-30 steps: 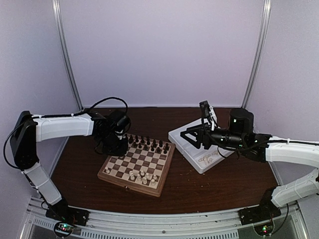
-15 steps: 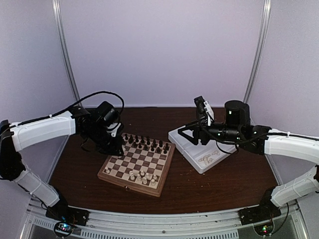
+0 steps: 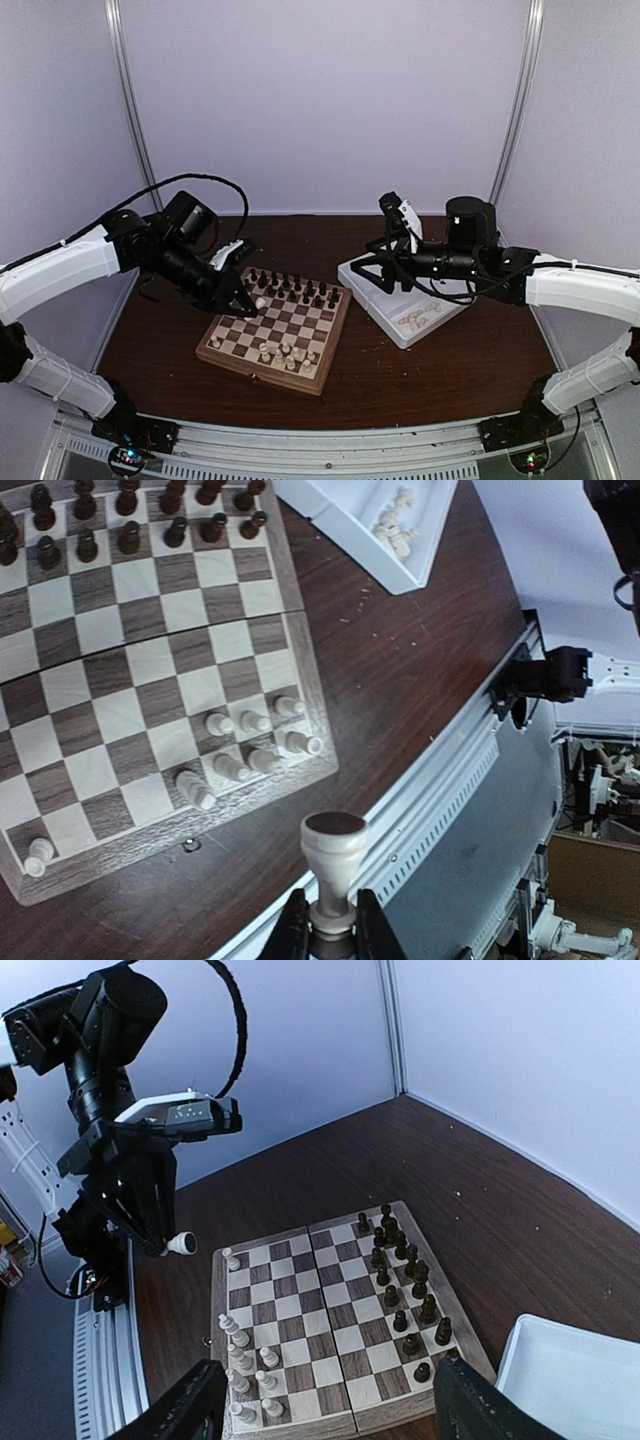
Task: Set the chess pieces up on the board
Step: Place the chess piece on the chessboard.
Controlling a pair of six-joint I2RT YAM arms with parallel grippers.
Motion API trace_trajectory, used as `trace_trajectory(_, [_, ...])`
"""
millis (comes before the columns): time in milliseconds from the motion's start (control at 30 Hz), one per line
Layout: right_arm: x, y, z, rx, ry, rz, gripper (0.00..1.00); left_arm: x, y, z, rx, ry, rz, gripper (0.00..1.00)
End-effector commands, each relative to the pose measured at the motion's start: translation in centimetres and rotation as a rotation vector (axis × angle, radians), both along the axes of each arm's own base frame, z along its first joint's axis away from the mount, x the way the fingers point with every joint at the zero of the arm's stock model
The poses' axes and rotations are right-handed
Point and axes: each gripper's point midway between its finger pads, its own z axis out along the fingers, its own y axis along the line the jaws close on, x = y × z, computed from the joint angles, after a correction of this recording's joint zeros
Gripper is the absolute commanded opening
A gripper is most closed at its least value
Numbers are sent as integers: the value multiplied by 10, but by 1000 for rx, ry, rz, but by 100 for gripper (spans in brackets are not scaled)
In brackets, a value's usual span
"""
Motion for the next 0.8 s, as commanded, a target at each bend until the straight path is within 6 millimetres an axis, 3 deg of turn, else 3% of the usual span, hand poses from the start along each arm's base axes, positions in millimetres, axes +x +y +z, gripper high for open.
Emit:
trace_trajectory(0, [-14, 6, 10, -17, -161, 117, 74, -16, -16, 20, -126, 12, -110, 0])
trace_trajectory(333, [-59, 24, 4, -202, -396, 348, 79, -38, -46, 25, -184, 37, -274, 0])
trace_trajectory(500, [-82, 35, -10, -278, -529, 460, 83, -41, -57, 24, -191, 49, -317, 0])
trace_trajectory(667, [-105, 47, -25, -376, -675, 553, 75, -46, -69, 27, -229, 69, -360, 0])
trace_trajectory(767, [-113, 55, -21, -375, -765, 554, 71, -45, -74, 27, -240, 82, -366, 0])
